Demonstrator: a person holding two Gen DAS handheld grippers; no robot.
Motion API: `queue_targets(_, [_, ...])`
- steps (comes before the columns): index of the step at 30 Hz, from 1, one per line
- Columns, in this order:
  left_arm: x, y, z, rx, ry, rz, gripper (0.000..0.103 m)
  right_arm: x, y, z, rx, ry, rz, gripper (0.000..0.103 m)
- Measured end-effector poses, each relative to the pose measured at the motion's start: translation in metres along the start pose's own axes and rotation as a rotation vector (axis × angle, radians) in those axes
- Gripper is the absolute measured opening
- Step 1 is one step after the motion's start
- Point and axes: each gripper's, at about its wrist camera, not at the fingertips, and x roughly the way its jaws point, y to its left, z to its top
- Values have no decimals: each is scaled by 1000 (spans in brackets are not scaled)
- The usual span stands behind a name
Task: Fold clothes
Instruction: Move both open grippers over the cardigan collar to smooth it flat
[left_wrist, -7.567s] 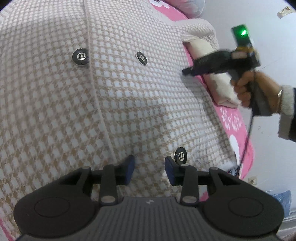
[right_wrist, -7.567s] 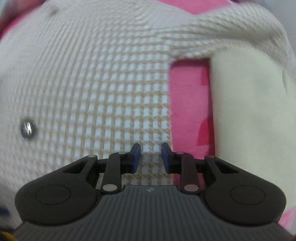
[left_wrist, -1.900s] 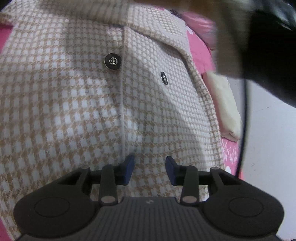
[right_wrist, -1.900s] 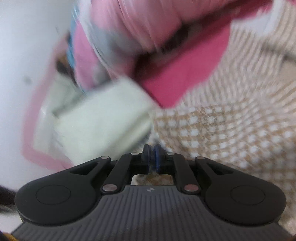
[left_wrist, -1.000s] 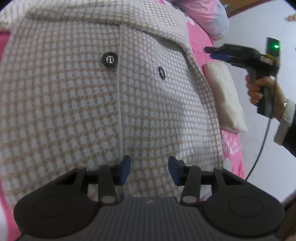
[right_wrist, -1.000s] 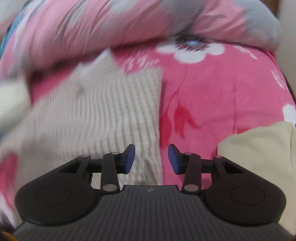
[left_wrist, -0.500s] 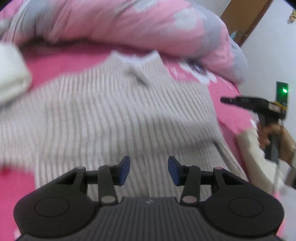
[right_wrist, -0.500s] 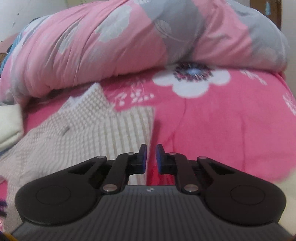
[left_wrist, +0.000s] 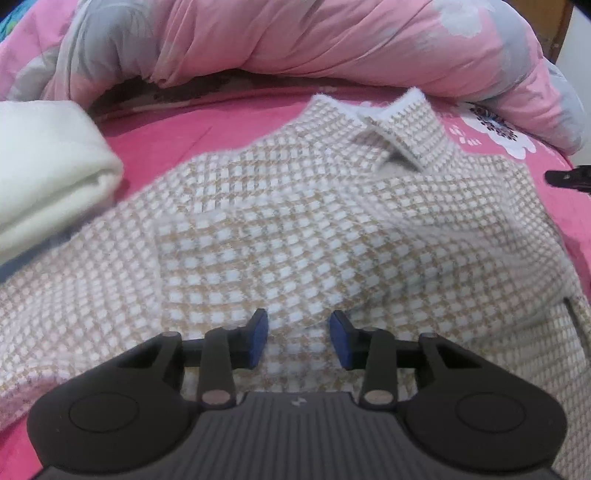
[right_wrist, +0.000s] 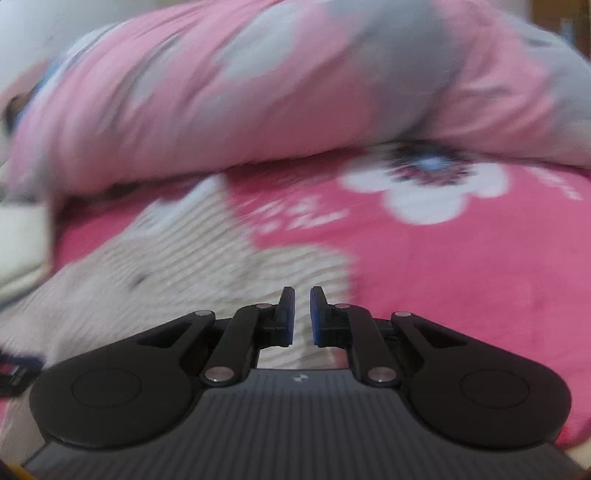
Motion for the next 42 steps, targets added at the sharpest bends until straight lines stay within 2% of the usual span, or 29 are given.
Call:
queue_targets(1, [1,0,-1,6,1,2,38,11,-5,1,14,22,-10,8])
queue_targets(4, [1,-1,-3,20,-1,5,36,57,7,-7,-73,95,4,12])
queue_targets(7, [3,1,-2,23,-2,2,37,72,1,-9,-61,77,24,11])
queue_targets(9, [2,3,-3,19,-2,-6,37,55,-12,0,22,77,32,11])
queue_targets(11, [1,4,-3,20,-2,-11,36,28,-17,4,31,39,13,12])
queue_targets(14, [-2,5,-4,27,-7,8,36,1,-15,4,44,16,67,12])
queue_targets(17, [-3,6,-6,33,-9,39,39,15,-3,-11,-10,85,97,12])
queue_targets(19, [-2,12,-6,21,-3,59,39,45,0,-27,-40,182,47,10])
queue_targets(21, [-1,17,-7,16,-4,61,39,45,1,-24,-17,182,35,10])
queue_targets(23, [-2,22,-7,16,-9,55,39,19,7,-14,-18,148,12,13])
queue_targets(26, [-2,24,-8,20,-17,49,40,-33,21,-15,-57,101,58,13])
queue_targets(28, [-3,24,-10,21,-22,50,40,-52,33,-28,-120,132,86,13])
queue_targets(29, [-2,24,-11,24,-25,52,40,-54,39,-38,-156,162,82,13])
queue_targets(32, [-1,24,-12,34,-33,47,40,-24,50,-84,-269,320,29,12])
queue_targets(33, [-1,25,-12,38,-36,44,40,-19,52,-97,-306,304,14,12])
queue_targets(35, [-2,27,-14,52,-43,38,40,-22,59,-93,-309,306,-20,12])
queue_targets(37, [-5,29,-15,59,-49,29,39,-36,64,-78,-230,302,-28,15])
queue_targets(38, [-7,31,-16,58,-51,23,41,-43,68,-71,-192,290,-10,15])
queue_targets(42, [-14,39,-19,63,-58,14,46,-27,108,-57,-190,241,88,15])
